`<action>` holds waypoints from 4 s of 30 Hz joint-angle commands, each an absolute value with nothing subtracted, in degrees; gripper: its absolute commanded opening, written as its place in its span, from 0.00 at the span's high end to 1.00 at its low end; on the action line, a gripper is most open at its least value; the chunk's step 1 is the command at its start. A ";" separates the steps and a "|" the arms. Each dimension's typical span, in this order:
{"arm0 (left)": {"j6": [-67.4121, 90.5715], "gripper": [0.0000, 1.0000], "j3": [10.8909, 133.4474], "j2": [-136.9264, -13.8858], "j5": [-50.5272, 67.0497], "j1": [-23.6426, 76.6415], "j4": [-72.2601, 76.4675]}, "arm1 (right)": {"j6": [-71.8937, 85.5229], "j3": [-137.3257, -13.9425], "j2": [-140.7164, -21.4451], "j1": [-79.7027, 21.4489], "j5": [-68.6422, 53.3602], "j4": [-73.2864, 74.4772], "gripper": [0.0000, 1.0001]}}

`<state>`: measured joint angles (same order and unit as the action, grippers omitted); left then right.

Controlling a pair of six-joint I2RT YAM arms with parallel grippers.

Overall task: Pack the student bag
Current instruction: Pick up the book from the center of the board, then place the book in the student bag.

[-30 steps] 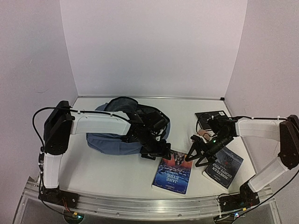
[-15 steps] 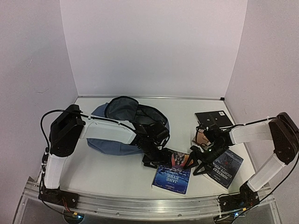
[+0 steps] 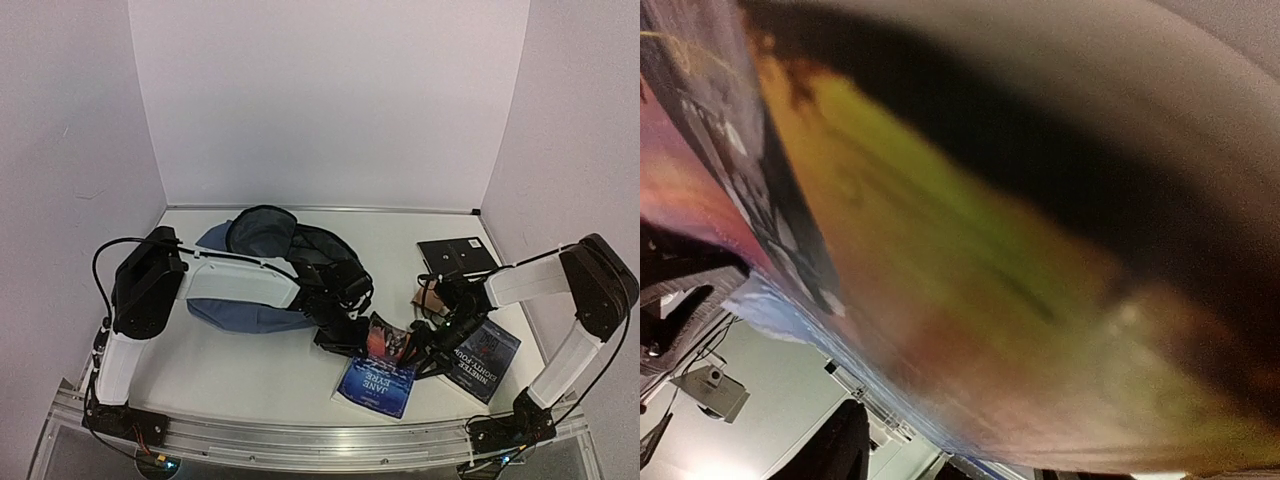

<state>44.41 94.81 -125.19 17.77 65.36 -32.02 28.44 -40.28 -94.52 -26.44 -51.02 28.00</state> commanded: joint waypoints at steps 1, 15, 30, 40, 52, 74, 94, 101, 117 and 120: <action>40.93 0.99 98.55 -121.28 17.63 68.00 -23.46 | 25.22 -43.32 -92.05 -27.60 -53.32 21.07 0.43; 38.66 1.00 100.69 -108.13 8.78 66.92 -29.02 | 16.58 -50.76 -70.62 -22.35 -52.48 37.40 0.02; 43.35 1.00 101.14 -98.30 14.79 56.43 -24.23 | 12.51 -58.07 -74.66 -18.33 -60.73 36.81 0.02; 43.78 1.00 105.01 -98.81 18.68 56.20 -22.71 | 15.12 -65.93 -86.60 -22.07 -65.27 26.97 0.02; 46.57 1.00 96.97 -93.23 13.66 53.18 -20.44 | 35.39 -71.22 -85.82 -25.52 -70.73 7.77 0.49; 51.42 0.00 100.95 -94.67 -6.05 34.74 -60.07 | 42.14 -91.50 -104.41 -27.76 -65.78 -2.50 1.00; 48.48 0.25 115.24 -116.69 1.62 28.54 -67.49 | 69.61 -96.98 -124.23 -29.06 -62.19 -35.21 1.00; 46.96 0.92 118.44 -115.96 4.12 27.42 -66.78 | 65.24 -92.65 -128.55 -27.14 -62.20 -34.10 1.00; 45.17 1.00 117.54 -108.06 12.92 27.34 -54.35 | 34.70 -96.45 -129.45 -27.40 -49.15 1.50 1.00; 44.74 1.00 118.59 -108.81 15.07 27.38 -53.26 | 36.02 -98.29 -129.55 -29.05 -50.83 1.33 1.00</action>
<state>46.25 114.74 -110.83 12.07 27.73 -58.04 39.65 -93.74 -130.21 -27.38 -49.53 1.13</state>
